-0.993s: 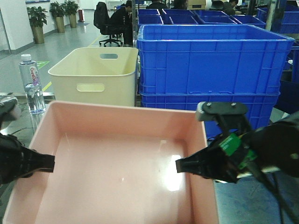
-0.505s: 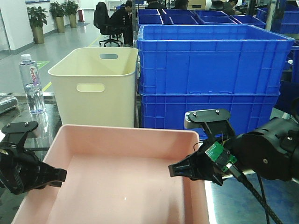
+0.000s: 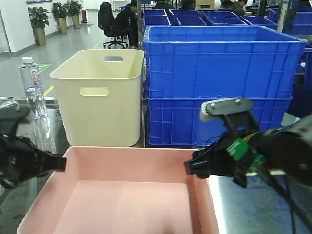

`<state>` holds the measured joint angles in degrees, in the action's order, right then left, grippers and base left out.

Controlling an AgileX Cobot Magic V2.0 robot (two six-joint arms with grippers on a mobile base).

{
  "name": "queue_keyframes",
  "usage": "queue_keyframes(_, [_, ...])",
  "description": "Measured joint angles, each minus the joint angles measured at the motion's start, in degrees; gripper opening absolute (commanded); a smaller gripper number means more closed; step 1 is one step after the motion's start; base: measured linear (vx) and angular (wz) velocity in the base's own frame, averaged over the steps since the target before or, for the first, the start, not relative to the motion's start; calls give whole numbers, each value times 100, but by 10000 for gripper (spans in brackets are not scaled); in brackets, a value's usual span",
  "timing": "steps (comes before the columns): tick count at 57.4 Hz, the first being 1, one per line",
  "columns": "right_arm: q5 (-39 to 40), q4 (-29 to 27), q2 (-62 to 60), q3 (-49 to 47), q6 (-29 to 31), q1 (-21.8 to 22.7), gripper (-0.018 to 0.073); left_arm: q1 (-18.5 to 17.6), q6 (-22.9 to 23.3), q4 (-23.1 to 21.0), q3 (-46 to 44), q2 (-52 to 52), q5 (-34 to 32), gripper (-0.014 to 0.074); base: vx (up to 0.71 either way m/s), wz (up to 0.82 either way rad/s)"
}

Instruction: Grab pink bin and stack on right shelf

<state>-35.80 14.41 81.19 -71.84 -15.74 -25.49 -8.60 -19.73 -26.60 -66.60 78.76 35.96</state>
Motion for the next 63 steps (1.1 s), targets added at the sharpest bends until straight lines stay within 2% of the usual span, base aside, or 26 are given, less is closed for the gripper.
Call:
queue_keyframes(4, [-219,184,-285,0,-1,0,164,0,-182,0,0,-370,6,0,0,0])
queue_keyframes(8, [-511,343,-593,0,13,0,-7,0,-449,0,35,-813,11,-10,0,0])
queue_keyframes(9, [-564,368,-652,0,26,0,-17,0,-504,-8,61,-905,2,-10,0,0])
queue_keyframes(13, [-659,444,-991,100,51,0,-14,0,-748,-56,318,-1395,-48,-9,0,0])
queue_keyframes(18, [-362,475,-1468,607,58,0,-14,0,-1009,-72,1013,-2070,-148,-8,0,0])
queue_keyframes(29, [1385,480,-3088,2783,58,0,-13,0,-1155,-135,3169,-3856,-503,-6,0,0])
queue_keyframes(38, [2473,535,-4102,4455,52,0,-11,0,-1155,-236,4315,-5424,-796,-5,0,0])
queue_keyframes(44, [3063,552,-4310,5098,52,0,-11,0,-1160,-281,4624,-6056,-1122,-5,0,0])
queue_keyframes(51, [3580,558,-4337,5311,49,0,-11,0,-1160,-323,4669,-6436,-1466,-5,0,0])
queue_keyframes(63, [3712,565,-4339,5318,49,0,-11,0,-1160,-341,4669,-6493,-1513,-5,0,0])
